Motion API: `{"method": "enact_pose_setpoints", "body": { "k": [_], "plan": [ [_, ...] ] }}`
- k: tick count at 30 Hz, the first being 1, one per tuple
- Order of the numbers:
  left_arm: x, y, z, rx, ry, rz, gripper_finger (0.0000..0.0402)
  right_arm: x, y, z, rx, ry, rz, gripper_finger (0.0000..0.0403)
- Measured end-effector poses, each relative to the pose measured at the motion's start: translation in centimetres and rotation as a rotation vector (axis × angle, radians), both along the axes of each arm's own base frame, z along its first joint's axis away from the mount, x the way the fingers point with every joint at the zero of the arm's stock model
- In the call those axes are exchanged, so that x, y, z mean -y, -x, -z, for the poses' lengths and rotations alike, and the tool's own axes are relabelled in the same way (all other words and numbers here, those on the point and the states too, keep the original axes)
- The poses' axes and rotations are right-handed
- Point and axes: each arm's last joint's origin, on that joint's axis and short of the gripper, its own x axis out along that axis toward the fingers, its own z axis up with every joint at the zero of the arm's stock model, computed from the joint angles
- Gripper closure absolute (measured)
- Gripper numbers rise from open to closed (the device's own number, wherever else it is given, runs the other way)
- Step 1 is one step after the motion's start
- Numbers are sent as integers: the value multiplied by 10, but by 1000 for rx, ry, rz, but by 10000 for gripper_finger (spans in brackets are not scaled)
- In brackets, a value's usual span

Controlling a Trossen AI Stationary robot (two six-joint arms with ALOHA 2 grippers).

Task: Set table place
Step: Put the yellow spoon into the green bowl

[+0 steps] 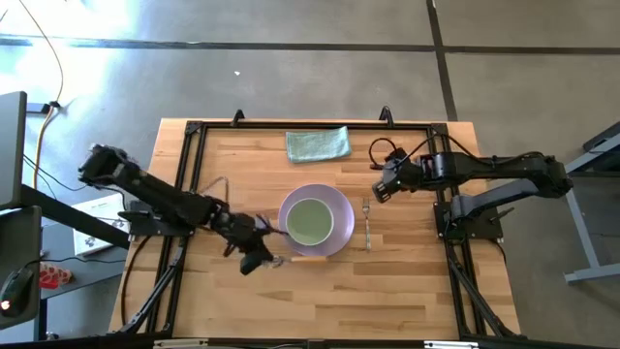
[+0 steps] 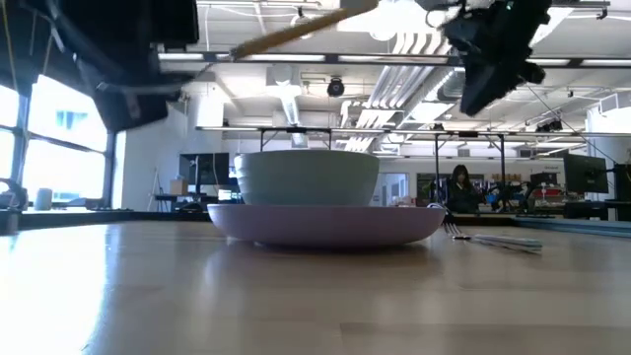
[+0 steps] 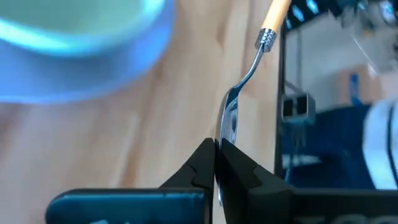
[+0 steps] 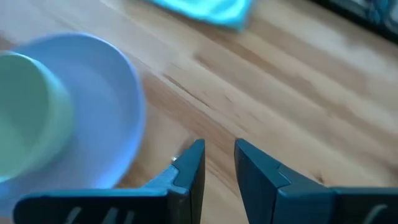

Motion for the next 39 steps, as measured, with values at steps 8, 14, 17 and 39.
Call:
{"method": "enact_pose_setpoints", "body": {
  "k": [8,14,17,39],
  "plan": [
    [-30,29,-78,182,-353,-202,401,0,-24,-37,257,101,-202,324],
    [-60,32,-111,254,-549,-228,401,-4,-48,-50,614,108,-390,324],
    [-74,31,-116,249,-604,-228,401,-5,-52,-57,739,127,-408,324],
    [-126,39,-115,217,-631,-227,402,-3,-81,-40,652,338,-554,324]
  ]
}}
